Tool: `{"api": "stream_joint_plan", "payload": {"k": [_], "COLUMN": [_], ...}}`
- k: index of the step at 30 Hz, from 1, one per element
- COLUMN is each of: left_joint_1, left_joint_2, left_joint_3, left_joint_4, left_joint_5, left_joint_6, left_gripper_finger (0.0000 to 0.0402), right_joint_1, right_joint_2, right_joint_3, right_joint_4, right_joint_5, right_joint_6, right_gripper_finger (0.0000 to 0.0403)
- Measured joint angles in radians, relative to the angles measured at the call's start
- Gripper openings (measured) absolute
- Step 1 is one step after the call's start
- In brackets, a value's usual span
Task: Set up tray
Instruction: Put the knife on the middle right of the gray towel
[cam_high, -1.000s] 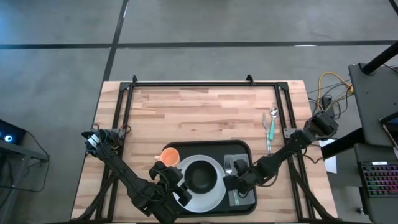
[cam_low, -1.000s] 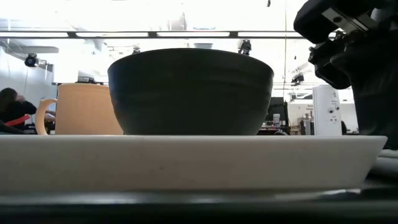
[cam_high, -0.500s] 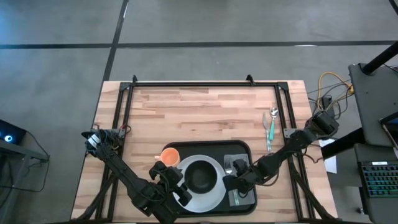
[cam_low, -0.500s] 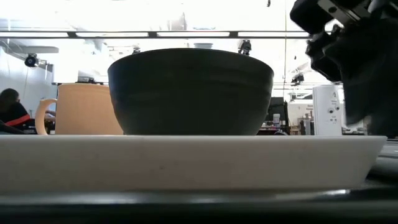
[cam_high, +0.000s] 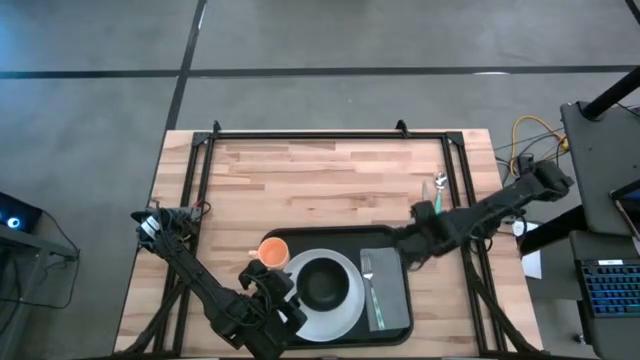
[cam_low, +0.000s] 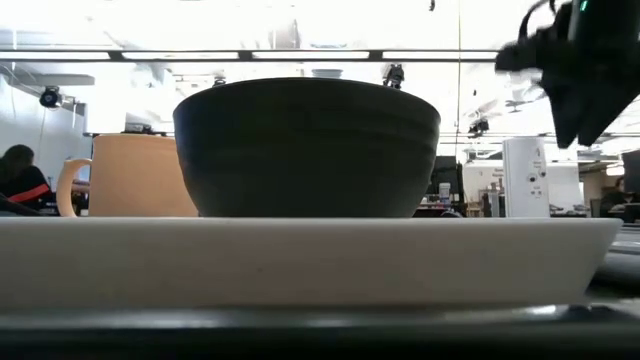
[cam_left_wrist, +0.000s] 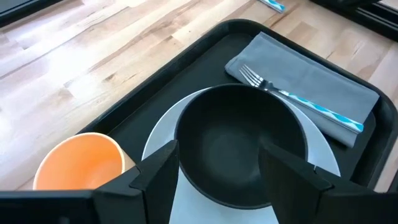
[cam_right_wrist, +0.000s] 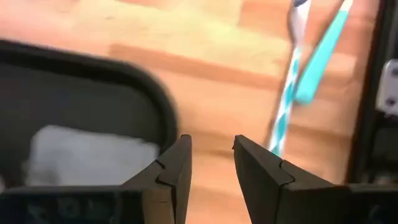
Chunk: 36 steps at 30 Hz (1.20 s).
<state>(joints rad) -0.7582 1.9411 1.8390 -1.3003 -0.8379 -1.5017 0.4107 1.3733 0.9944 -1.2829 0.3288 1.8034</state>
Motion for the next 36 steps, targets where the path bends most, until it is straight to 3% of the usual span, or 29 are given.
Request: {"api": "stream_joint_plan", "payload": {"k": [7,13,18,25,36], "left_joint_1": [0.0,0.0,0.0,0.002,0.002], "left_joint_2": [0.0,0.0,0.0,0.0,0.0], "left_joint_3": [-0.005,-0.013,-0.026,-0.05,-0.053], "left_joint_4": [0.009,0.019,0.023,0.05,0.069], "left_joint_5": [0.0,-0.001,-0.003,-0.002,-0.004], "left_joint_6": [0.0,0.0,0.0,-0.006,-0.053], "left_gripper_finger": [0.0199,0.0199,0.0199,0.0199,0.0199], "right_joint_1": [-0.208,-0.329,-0.401,-0.404,-0.403], "right_joint_2": [-0.154,-0.241,-0.201,-0.076,0.1], "right_joint_3": [-0.254,-0.35,-0.362,-0.363,-0.384], "right_joint_4": [0.083,0.177,0.19,0.198,0.24], "right_joint_5": [-0.138,-0.138,-0.147,-0.14,-0.24], "right_joint_6": [-0.106,-0.205,-0.204,-0.019,-0.144], "right_gripper_finger": [0.0109,0.0107,0.0107,0.0109,0.0109]}}
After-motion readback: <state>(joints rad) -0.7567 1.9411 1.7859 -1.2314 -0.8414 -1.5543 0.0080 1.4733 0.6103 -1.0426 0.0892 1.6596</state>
